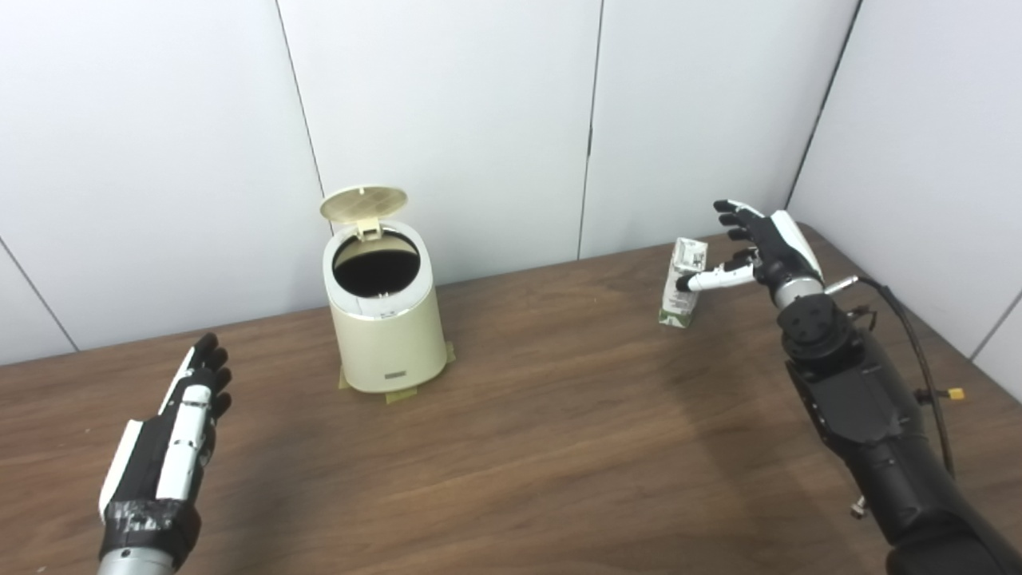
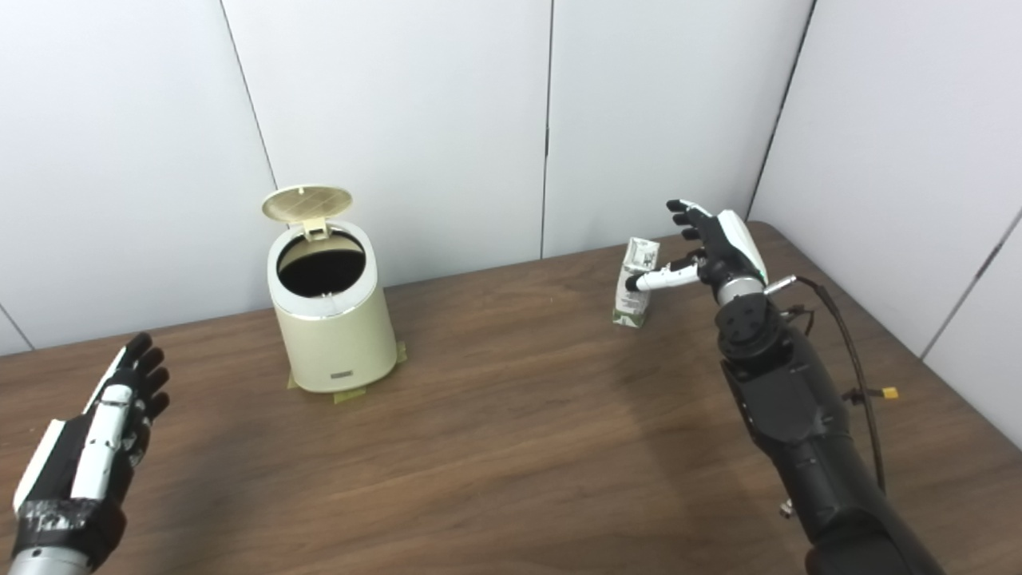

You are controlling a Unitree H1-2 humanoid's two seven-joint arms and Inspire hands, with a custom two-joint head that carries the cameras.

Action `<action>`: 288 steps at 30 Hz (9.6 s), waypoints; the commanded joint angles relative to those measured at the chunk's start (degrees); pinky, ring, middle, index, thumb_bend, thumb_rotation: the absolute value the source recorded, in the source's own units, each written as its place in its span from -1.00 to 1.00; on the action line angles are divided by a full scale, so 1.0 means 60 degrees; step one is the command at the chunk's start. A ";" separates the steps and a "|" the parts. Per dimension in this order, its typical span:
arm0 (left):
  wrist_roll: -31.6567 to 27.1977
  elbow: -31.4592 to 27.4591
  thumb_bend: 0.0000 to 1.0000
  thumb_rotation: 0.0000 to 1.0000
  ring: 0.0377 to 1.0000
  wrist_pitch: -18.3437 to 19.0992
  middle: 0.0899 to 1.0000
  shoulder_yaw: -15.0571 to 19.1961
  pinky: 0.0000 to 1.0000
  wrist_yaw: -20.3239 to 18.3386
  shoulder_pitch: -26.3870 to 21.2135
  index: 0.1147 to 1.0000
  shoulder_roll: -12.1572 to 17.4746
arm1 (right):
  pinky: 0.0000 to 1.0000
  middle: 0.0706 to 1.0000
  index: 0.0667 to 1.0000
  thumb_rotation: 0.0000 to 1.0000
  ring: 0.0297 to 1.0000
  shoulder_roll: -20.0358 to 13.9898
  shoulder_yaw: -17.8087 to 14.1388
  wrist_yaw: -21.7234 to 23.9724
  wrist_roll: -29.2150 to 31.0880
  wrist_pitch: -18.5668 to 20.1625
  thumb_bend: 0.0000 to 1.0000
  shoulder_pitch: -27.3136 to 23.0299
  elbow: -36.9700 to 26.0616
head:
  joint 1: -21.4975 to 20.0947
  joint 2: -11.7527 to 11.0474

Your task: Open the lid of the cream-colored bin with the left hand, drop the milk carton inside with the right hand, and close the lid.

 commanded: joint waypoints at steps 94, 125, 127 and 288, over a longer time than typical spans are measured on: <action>0.0033 0.0767 -0.13 0.60 0.86 -0.1689 0.85 0.0070 0.88 0.0828 0.1160 0.85 -0.1046 | -0.40 -0.10 0.01 -1.00 -0.30 0.3974 0.1323 -0.1317 -0.1240 -0.1633 0.03 -0.1731 -0.3963 | 0.3518 -0.0691; 0.0282 0.1146 -0.12 0.60 0.86 -0.2161 0.84 -0.0503 0.91 0.1009 0.1281 0.87 -0.1398 | -0.37 -0.09 -0.02 -1.00 -0.27 0.5287 0.1925 -0.2283 -0.1250 -0.3816 0.03 -0.3189 -0.0073 | 0.3888 -0.1038; 0.0298 0.1186 -0.15 0.60 0.86 -0.2211 0.84 -0.0541 0.91 0.0990 0.1289 0.87 -0.1383 | -0.37 -0.09 -0.03 -1.00 -0.27 0.5320 0.1928 -0.2392 -0.1268 -0.3872 0.03 -0.3225 0.0010 | 0.3875 -0.1057; 0.0347 0.6370 -0.04 1.00 0.85 -0.1499 0.80 -0.1023 0.86 -0.1364 -0.7016 0.83 0.1119 | 0.56 0.75 0.79 0.91 0.72 0.5536 0.0563 0.1023 0.4444 -0.2163 0.07 0.4485 -0.4495 | 0.3925 -0.1756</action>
